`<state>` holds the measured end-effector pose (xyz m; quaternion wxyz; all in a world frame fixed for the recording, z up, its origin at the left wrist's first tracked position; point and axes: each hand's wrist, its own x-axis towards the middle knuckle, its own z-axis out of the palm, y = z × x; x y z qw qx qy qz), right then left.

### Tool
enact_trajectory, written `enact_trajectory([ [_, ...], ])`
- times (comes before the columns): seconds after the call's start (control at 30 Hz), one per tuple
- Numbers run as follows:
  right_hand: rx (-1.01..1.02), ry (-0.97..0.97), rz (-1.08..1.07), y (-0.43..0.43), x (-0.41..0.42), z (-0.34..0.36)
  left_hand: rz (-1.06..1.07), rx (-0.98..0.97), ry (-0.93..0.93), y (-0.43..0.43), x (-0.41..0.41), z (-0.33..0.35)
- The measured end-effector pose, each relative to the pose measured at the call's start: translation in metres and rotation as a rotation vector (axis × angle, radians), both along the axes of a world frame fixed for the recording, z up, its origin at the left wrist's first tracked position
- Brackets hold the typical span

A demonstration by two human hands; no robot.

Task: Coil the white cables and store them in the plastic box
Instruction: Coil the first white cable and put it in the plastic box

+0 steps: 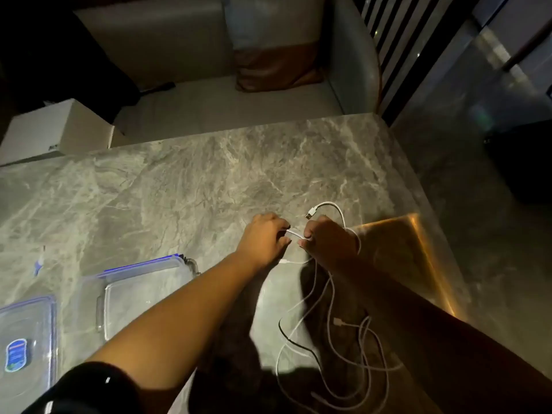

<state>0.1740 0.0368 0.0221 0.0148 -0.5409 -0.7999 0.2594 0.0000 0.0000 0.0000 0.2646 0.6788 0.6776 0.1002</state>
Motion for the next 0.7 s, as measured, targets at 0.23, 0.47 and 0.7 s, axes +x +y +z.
enact_trajectory([
  [0.23, 0.232, -0.14, 0.09, 0.001, -0.005, -0.003, -0.069, -0.002, -0.002, 0.016, -0.002, -0.002],
  [0.47, 0.057, 0.028, -0.066, -0.001, -0.002, -0.008, -0.099, -0.084, -0.102, 0.018, -0.009, 0.001],
  [0.7, -0.025, 0.006, 0.032, 0.005, 0.005, 0.01, -0.006, -0.252, -0.309, 0.006, -0.011, 0.017],
])
